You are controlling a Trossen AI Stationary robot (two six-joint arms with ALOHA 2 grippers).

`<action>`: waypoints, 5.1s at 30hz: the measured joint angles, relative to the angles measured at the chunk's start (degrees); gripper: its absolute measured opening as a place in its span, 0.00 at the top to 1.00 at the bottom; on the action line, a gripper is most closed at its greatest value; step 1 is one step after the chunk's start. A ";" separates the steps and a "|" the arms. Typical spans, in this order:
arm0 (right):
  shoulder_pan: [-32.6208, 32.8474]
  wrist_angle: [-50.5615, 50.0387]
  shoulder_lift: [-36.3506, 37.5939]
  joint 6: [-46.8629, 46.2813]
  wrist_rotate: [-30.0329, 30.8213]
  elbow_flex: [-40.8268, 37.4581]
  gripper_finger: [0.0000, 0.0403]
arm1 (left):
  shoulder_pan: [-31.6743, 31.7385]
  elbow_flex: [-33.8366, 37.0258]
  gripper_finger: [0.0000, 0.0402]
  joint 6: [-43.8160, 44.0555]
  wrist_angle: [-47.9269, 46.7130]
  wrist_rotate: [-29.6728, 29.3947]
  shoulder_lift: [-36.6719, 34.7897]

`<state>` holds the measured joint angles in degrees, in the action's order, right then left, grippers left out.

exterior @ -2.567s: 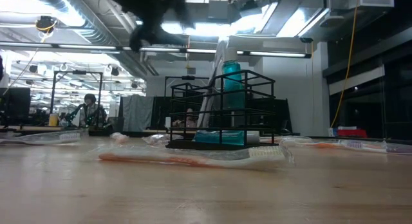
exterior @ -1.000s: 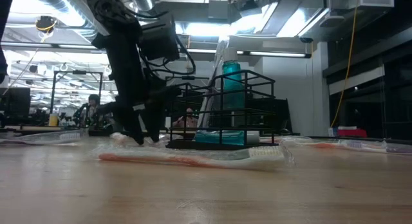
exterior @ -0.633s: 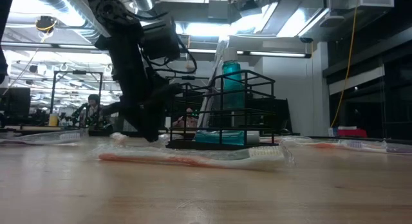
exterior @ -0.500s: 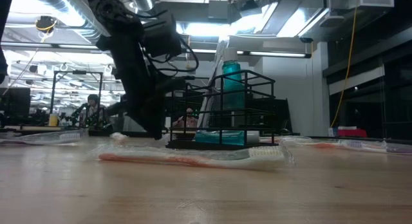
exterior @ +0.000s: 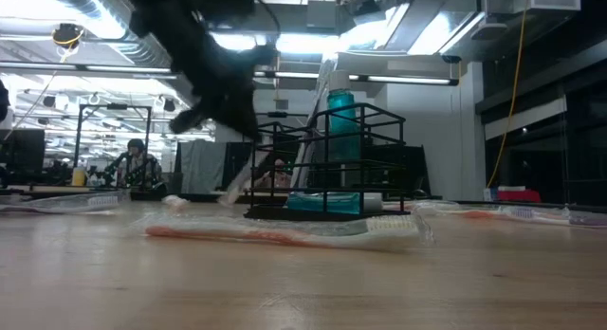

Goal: Pick & Place toothbrushing station
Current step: Put the violet toothbrush into the wire organizer

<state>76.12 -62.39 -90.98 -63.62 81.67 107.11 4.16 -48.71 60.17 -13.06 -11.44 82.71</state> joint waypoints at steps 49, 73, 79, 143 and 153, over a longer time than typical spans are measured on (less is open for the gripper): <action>-0.04 -0.85 -0.01 2.78 0.17 0.00 0.75 | -16.20 -2.38 1.00 6.41 31.96 -19.01 -10.38; -0.04 -0.70 0.00 2.50 0.17 0.02 0.75 | -16.18 -2.40 1.00 8.09 34.10 -18.42 -5.65; -0.04 -0.70 -0.02 2.35 0.17 0.00 0.75 | -16.19 -2.40 1.00 9.45 29.60 -18.43 -5.65; -0.04 -0.89 -0.21 1.97 -1.55 0.02 0.75 | -13.38 -2.36 0.61 -5.57 -52.85 0.44 -16.41; -0.04 -0.96 -0.93 -0.21 -1.55 0.02 0.75 | -13.84 -1.98 0.63 -20.57 -47.69 1.92 -5.83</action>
<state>76.07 -63.35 -91.91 -63.83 80.12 107.13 -9.67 -50.69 39.60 -60.75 -9.53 76.88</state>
